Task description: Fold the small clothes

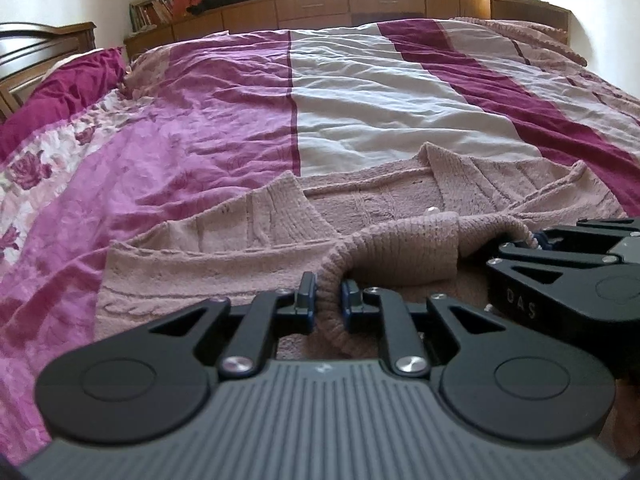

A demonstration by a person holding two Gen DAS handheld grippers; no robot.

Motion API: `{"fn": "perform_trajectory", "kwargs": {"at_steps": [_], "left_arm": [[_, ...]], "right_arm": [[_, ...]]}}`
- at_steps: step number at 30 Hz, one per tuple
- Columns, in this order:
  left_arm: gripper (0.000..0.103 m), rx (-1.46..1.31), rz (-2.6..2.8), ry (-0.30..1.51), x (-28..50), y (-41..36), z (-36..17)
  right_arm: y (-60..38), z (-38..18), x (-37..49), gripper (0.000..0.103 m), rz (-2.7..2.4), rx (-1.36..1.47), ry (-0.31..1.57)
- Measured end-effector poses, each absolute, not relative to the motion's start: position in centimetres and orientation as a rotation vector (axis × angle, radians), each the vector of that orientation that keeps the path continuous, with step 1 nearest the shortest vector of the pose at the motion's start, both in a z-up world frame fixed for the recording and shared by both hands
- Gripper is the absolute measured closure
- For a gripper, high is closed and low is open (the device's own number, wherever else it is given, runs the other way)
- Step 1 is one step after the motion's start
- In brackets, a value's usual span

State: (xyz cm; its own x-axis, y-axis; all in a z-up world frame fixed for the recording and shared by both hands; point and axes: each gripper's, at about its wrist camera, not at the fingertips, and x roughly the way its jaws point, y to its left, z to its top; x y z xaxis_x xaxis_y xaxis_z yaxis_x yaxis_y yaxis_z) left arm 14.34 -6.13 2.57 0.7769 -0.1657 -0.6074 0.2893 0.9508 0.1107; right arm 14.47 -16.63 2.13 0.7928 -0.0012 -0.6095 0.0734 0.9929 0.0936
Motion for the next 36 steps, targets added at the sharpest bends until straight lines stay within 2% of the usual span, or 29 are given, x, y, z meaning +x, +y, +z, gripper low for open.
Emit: {"fn": "perform_trajectory", "kwargs": {"at_steps": [2, 4, 9, 11, 13, 25, 36], "left_arm": [[0.069, 0.215, -0.229, 0.638, 14.2, -6.2, 2.7], [0.052, 0.230, -0.195, 0.643, 14.0, -5.9, 3.0], [0.044, 0.192, -0.204, 0.674, 13.6, -4.3, 4.1], [0.039, 0.174, -0.200, 0.682, 13.0, -3.6, 4.5], [0.035, 0.168, -0.195, 0.683, 12.3, -3.2, 4.8], [0.035, 0.186, -0.146, 0.691, 8.4, -0.7, 6.8], [0.035, 0.149, -0.159, 0.703, 4.3, 0.7, 6.9]], "right_arm": [[-16.6, 2.5, 14.3, 0.071, -0.031, 0.137, 0.664], [-16.8, 3.2, 13.8, 0.062, -0.017, 0.157, 0.663], [-17.5, 4.4, 11.6, 0.045, 0.005, 0.226, 0.642], [-17.7, 4.9, 10.6, 0.034, -0.016, 0.222, 0.638], [-18.0, 5.4, 9.5, 0.034, -0.027, 0.228, 0.626], [-19.4, 7.7, 2.5, 0.034, -0.041, 0.176, 0.573], [-18.1, 7.5, -1.3, 0.033, 0.047, 0.084, 0.579]]}}
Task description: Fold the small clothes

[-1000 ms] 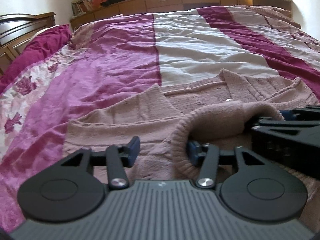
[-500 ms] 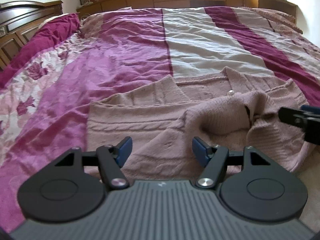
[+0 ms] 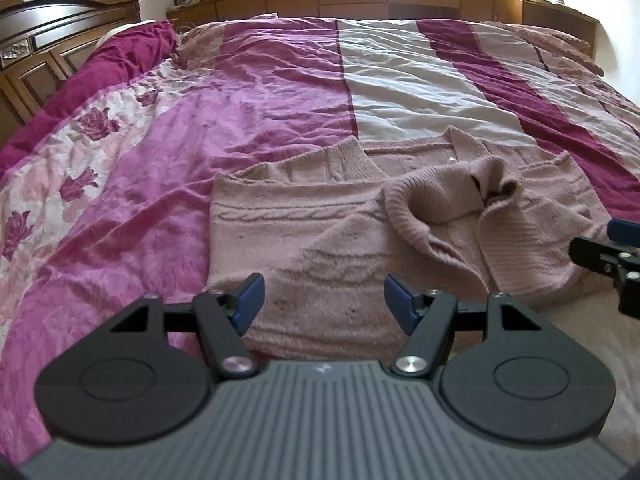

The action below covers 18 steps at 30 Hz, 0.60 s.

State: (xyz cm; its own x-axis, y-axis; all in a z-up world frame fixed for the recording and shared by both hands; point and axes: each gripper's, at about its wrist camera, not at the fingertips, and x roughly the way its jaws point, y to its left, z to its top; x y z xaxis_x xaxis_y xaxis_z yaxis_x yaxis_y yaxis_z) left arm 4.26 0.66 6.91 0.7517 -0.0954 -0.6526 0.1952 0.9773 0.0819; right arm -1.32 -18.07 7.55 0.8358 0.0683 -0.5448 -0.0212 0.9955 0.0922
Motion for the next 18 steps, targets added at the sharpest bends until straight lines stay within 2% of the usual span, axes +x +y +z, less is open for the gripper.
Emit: {"fn": "perform_trajectory", "kwargs": {"at_steps": [10, 13, 18], "left_arm": [[0.035, 0.203, -0.174, 0.735, 2.7, 0.4, 5.0], [0.035, 0.192, -0.165, 0.751, 2.7, 0.9, 4.6], [0.035, 0.189, -0.157, 0.759, 2.6, 1.2, 4.3]], "right_arm": [[-14.6, 5.1, -1.3, 0.033, 0.112, -0.138, 0.656], [-13.9, 4.6, -1.2, 0.022, 0.123, -0.207, 0.662], [-12.6, 3.4, -1.0, 0.022, 0.102, -0.351, 0.642]]}}
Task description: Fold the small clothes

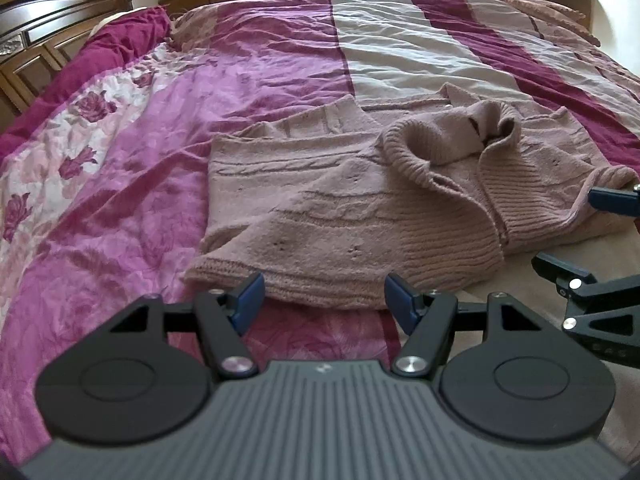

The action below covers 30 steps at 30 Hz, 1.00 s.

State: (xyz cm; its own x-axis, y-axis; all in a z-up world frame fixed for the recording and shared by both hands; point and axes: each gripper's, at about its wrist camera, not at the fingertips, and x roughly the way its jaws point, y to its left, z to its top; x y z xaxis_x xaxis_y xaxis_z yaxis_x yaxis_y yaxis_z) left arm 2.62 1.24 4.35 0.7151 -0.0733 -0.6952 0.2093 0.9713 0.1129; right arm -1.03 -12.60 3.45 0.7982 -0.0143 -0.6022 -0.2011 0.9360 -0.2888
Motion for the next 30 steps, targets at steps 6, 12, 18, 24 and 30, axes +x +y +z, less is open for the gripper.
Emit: {"fn": "perform_trajectory", "kwargs": {"at_steps": [6, 12, 18, 24, 30], "left_arm": [[0.035, 0.198, -0.162, 0.766, 2.6, 1.1, 4.0], [0.035, 0.242, -0.179, 0.756, 2.2, 0.5, 3.7], [0.035, 0.301, -0.232, 0.728, 1.5, -0.5, 3.5], [0.035, 0.351, -0.274, 0.708, 1.1, -1.7, 3.0], [0.035, 0.361, -0.297, 0.703, 1.0, -2.4, 2.4]], "right_arm": [[-11.4, 2.4, -0.6, 0.022, 0.038, -0.525, 0.597], [-11.9, 3.2, 0.2, 0.028, 0.026, -0.464, 0.568], [-11.6, 1.8, 0.9, 0.063, 0.080, -0.427, 0.613], [-12.8, 2.6, 0.8, 0.089, 0.071, -0.269, 0.575], [-15.4, 3.7, 1.4, 0.092, 0.049, -0.080, 0.579]]}}
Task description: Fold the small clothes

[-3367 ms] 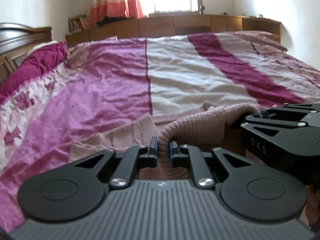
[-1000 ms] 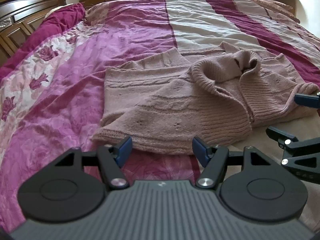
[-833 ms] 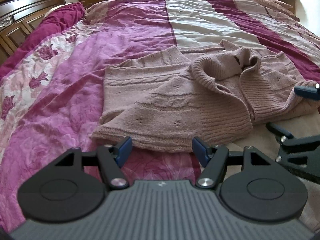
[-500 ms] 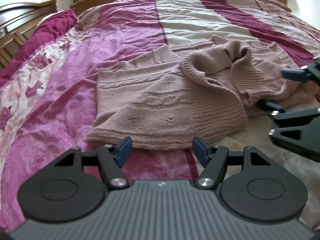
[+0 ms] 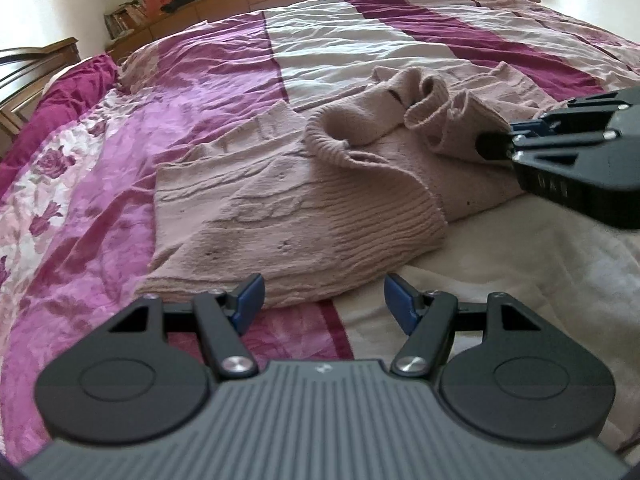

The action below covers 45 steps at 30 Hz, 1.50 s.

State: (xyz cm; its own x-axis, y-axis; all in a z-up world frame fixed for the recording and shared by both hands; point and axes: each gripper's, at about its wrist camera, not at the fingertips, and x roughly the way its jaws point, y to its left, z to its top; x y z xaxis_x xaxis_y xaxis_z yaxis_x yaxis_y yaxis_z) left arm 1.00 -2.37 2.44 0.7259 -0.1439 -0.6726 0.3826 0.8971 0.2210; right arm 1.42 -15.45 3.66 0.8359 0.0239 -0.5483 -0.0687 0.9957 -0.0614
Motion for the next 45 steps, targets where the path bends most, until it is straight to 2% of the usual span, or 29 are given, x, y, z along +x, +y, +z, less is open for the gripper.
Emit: {"fn": "perform_trajectory", "kwargs": {"at_steps": [5, 10, 24, 26, 27, 28, 30, 33, 45], "left_arm": [[0.035, 0.400, -0.303, 0.694, 1.1, -2.8, 1.7], [0.029, 0.451, -0.264, 0.670, 1.1, -3.2, 1.0], [0.030, 0.513, -0.243, 0.574, 1.6, -3.8, 0.6], [0.049, 0.508, -0.244, 0.571, 1.7, -3.8, 0.7], [0.066, 0.498, -0.250, 0.578, 1.8, -3.7, 0.8], [0.079, 0.482, -0.255, 0.586, 1.8, -3.5, 1.0], [0.085, 0.443, -0.265, 0.592, 1.9, -3.0, 1.4], [0.089, 0.403, -0.271, 0.572, 1.8, -2.3, 2.4], [0.091, 0.301, -0.181, 0.499, 5.0, 1.0, 6.4]], "right_arm": [[-16.2, 3.0, 1.6, 0.092, 0.061, -0.017, 0.622], [-15.9, 2.0, 2.2, 0.091, 0.066, -0.007, 0.662], [-16.3, 1.2, 3.1, 0.090, 0.066, 0.054, 0.697], [-16.3, 1.1, 3.2, 0.090, 0.067, 0.051, 0.699], [-16.3, 1.1, 3.2, 0.090, 0.068, 0.050, 0.699], [-16.3, 1.1, 3.2, 0.090, 0.068, 0.049, 0.698], [-16.3, 1.0, 3.2, 0.090, 0.072, 0.047, 0.696], [-16.4, 0.9, 3.2, 0.090, 0.074, 0.052, 0.692], [-16.7, 2.2, 2.5, 0.091, 0.052, 0.032, 0.632]]}}
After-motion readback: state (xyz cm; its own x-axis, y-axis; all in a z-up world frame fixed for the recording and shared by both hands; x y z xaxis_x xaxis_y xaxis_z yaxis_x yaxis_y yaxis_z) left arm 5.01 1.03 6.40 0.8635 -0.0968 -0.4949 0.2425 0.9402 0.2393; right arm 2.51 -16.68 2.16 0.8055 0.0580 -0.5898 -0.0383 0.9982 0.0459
